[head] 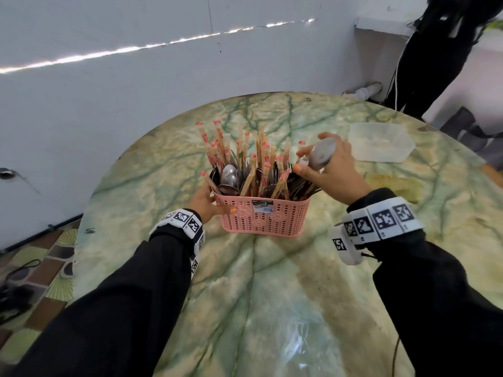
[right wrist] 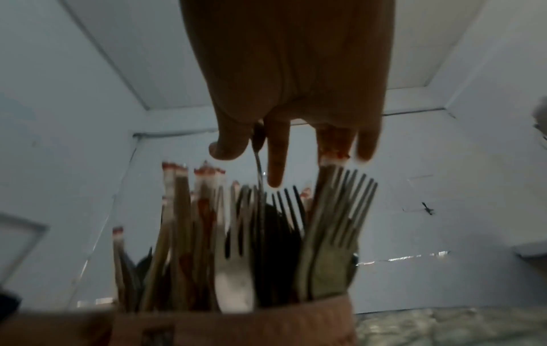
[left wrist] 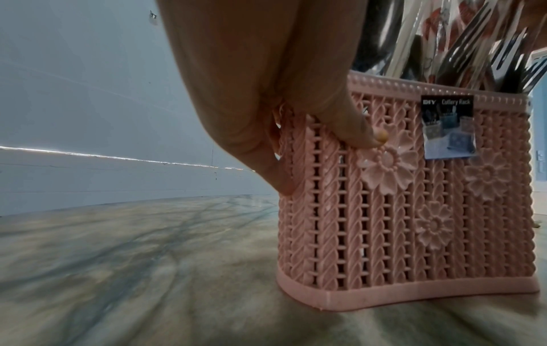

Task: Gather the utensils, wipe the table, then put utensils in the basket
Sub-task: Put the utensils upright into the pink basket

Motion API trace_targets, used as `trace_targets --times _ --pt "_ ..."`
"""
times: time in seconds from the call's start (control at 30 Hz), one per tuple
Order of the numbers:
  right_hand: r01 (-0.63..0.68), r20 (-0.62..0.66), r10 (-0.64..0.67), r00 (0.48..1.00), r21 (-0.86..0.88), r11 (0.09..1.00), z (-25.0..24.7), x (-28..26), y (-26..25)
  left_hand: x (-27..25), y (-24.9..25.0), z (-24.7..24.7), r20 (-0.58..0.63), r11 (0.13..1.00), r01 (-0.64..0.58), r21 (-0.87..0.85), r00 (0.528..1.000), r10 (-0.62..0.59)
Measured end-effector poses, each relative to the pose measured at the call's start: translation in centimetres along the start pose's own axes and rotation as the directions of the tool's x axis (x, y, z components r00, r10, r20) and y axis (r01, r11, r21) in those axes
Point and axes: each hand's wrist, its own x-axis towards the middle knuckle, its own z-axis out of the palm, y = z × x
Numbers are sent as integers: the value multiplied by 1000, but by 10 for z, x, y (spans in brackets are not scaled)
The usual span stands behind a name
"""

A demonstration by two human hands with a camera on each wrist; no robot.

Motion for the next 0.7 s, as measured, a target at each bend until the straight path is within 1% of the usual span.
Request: trace_targets --times 0.03,0.07,0.1,0.13,0.17,0.2,0.23,0.27,0.3,0.33,0.37,0.4,0.43,0.47,0.5,0.53,0.57,0.6,0.63,0.67,0.7 --pt "-40 49 53 997 -240 970 2 -3 1 0 0 0 0 1000 3 0 1000 -3" --pt "-59 106 109 988 -394 917 0 -7 0 -1 0 0 1 1000 4 1 1000 -4" --pt "-69 154 148 977 -430 900 -3 -9 1 -1 0 0 0 1000 6 4 1000 -6" --pt "-75 178 152 972 -380 922 -7 -11 2 -2 0 0 0 1000 6 7 1000 -6" --pt "-88 156 132 979 -259 962 -12 -14 2 -2 1 0 0 1000 7 11 1000 -7" --pt "-79 113 89 990 -85 993 -15 -14 8 -2 1 0 0 1000 8 12 1000 -8" --pt "-49 61 42 997 118 992 -20 -16 11 -2 2 0 -1 1000 9 14 1000 -9" --pt "-20 19 15 1000 301 953 -24 -17 15 -2 2 0 -1 1000 12 12 1000 -12" --pt "1 -8 2 1000 400 916 -25 -18 17 -2 2 0 -1 1000 16 9 1000 -16" --pt "16 -20 -8 1000 404 915 -24 -18 18 -2 1 0 -3 1000 18 4 1000 -18" --pt "0 4 -1 1000 300 954 -22 -16 17 -2 1 0 -4 1000 21 2 1000 -21" --pt "-19 65 12 998 100 995 -17 -16 13 -2 1 0 -6 1000 21 0 1000 -21" --pt "-28 139 46 989 -129 991 -8 -16 13 -2 1 0 -9 1000 22 2 1000 -22" --pt "-21 200 77 977 -271 962 1 -17 13 -2 1 0 -10 1000 21 1 1000 -21" --pt "-19 222 89 971 -299 954 6 -18 10 -2 1 1 -10 1000 22 -2 1000 -22" --pt "-16 211 67 975 -236 972 10 -19 10 -2 1 1 -10 1000 24 -4 1000 -24" --pt "-25 145 38 989 -94 995 10 -19 7 -2 1 0 -8 1000 28 -1 1000 -28" --pt "-41 23 39 999 103 994 8 -18 8 -2 2 0 -7 1000 29 5 1000 -29" --pt "-40 -130 88 988 333 942 6 -17 11 -2 2 -1 -3 999 31 11 1000 -31" --pt "-30 -249 194 949 541 840 4 -14 18 -2 2 -1 -2 999 32 14 999 -32" --pt "-54 -263 309 914 676 735 2 -11 30 -2 2 -1 2 999 33 16 999 -33"
